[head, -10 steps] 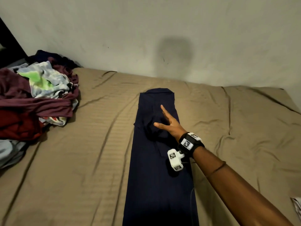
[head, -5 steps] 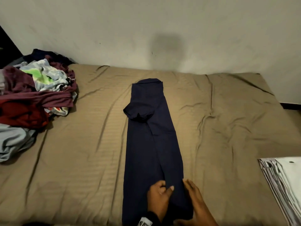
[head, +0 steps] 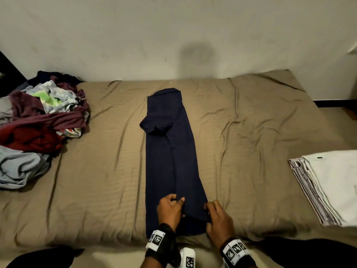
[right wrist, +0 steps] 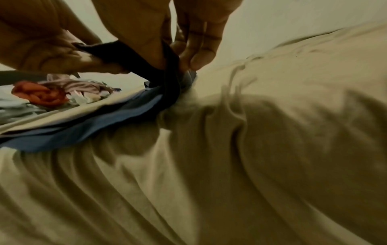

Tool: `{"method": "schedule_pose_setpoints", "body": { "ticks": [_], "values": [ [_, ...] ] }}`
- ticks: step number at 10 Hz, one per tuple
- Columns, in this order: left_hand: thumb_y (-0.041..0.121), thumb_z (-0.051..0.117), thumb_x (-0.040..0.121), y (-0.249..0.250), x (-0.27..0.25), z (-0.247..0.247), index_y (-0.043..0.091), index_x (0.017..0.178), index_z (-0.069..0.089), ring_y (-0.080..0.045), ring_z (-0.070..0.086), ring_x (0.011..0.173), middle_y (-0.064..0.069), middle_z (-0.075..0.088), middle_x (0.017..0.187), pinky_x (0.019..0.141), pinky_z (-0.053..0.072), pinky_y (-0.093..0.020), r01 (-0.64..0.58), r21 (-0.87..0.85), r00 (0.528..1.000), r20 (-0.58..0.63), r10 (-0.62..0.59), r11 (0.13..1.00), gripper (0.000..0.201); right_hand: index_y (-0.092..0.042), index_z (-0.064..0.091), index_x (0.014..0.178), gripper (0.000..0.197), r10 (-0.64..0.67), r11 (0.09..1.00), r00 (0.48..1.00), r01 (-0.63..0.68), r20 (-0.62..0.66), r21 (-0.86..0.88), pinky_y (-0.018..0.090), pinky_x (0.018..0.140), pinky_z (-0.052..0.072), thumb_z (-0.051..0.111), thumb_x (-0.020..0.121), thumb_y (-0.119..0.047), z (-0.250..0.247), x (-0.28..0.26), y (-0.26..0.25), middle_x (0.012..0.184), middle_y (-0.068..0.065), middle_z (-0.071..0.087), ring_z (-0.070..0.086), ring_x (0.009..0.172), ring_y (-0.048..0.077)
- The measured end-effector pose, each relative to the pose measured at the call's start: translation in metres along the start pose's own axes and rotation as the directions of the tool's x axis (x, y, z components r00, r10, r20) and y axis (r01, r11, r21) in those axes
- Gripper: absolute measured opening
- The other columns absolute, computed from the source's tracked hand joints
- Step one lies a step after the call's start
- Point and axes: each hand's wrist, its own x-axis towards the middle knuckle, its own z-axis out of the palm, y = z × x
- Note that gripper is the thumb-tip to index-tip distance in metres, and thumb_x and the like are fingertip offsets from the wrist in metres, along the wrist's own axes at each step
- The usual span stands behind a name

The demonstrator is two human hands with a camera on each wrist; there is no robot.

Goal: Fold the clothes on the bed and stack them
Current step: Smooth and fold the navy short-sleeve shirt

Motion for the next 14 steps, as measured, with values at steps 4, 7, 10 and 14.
{"method": "schedule_pose_setpoints", "body": {
  "ticks": [4, 7, 10, 14],
  "values": [
    [0.05, 0.078, 0.083, 0.019, 0.053, -0.003, 0.015, 0.062, 0.068, -0.022, 0.067, 0.063, -0.001, 0.069, 0.063, 0.064, 0.06, -0.037, 0.085, 0.09, 0.996, -0.009, -0.085, 0.992, 0.043, -0.024, 0.056, 0.113, 0.07, -0.019, 0.975, 0.997, 0.035, 0.072, -0.22, 0.029, 0.059, 0.053, 0.077, 0.047, -0.025, -0.005, -0.014, 0.006, 0.096, -0.005, 0.058, 0.063, 0.082, 0.018],
    [0.052, 0.089, 0.07, 0.126, 0.23, -0.007, 0.004, 0.094, 0.07, -0.028, 0.074, 0.073, -0.014, 0.073, 0.085, 0.062, 0.064, -0.041, 0.085, -0.184, 0.988, -0.11, -0.107, 0.979, 0.057, -0.016, 0.082, 0.098, 0.055, -0.397, 0.801, 0.913, 0.296, -0.091, -0.52, 0.036, 0.063, 0.059, 0.028, 0.107, -0.005, 0.048, 0.01, -0.005, 0.089, 0.011, 0.073, 0.068, 0.076, 0.027],
    [0.027, 0.083, 0.069, 0.172, 0.384, -0.026, 0.011, 0.088, 0.075, -0.024, 0.073, 0.082, -0.006, 0.077, 0.092, 0.078, 0.062, -0.04, -0.091, -0.003, 0.959, -0.268, 0.087, 0.996, 0.027, -0.028, 0.06, 0.058, 0.072, -0.235, 0.951, 0.944, 0.174, -0.233, -0.255, 0.032, 0.043, 0.04, 0.006, 0.096, -0.058, 0.053, 0.07, -0.031, 0.05, -0.001, 0.06, 0.047, 0.04, 0.023],
    [0.014, 0.058, 0.091, 0.19, 0.348, -0.038, -0.01, 0.111, 0.056, -0.044, 0.062, 0.112, -0.023, 0.066, 0.12, 0.085, 0.048, -0.041, 0.099, 0.211, 0.916, -0.402, -0.006, 0.972, 0.031, -0.034, 0.041, 0.075, 0.017, -0.139, 0.987, 0.983, 0.148, -0.119, 0.065, 0.039, 0.048, 0.037, 0.028, 0.084, -0.041, 0.109, 0.01, 0.047, 0.072, -0.004, 0.034, 0.038, 0.045, 0.021]
  ]
}}
